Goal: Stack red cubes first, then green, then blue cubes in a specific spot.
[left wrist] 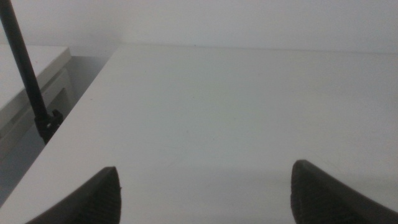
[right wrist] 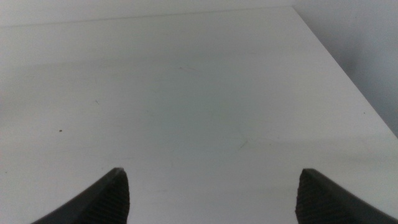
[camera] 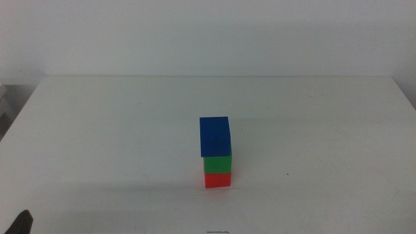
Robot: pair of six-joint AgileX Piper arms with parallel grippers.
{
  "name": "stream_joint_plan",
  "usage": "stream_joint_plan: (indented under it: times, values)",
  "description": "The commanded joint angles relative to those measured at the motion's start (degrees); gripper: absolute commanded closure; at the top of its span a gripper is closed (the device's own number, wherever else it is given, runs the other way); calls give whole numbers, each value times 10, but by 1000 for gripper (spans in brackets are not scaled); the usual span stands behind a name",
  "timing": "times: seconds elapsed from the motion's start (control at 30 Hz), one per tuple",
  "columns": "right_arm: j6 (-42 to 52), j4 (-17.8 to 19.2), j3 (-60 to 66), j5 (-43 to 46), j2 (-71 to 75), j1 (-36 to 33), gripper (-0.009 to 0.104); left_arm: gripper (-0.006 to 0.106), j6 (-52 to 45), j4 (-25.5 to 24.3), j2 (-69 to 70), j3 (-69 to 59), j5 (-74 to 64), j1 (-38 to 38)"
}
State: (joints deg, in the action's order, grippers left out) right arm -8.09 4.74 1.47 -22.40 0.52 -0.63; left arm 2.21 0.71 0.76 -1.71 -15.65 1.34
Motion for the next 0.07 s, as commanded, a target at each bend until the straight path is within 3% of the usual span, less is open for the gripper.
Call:
stream_joint_plan:
  times: [0.0, 0.03]
  values:
    - [4, 5, -8, 41, 13, 4, 1, 7, 7, 5, 12, 2, 45, 0]
    - [4, 5, -8, 41, 13, 4, 1, 7, 7, 5, 12, 2, 42, -1]
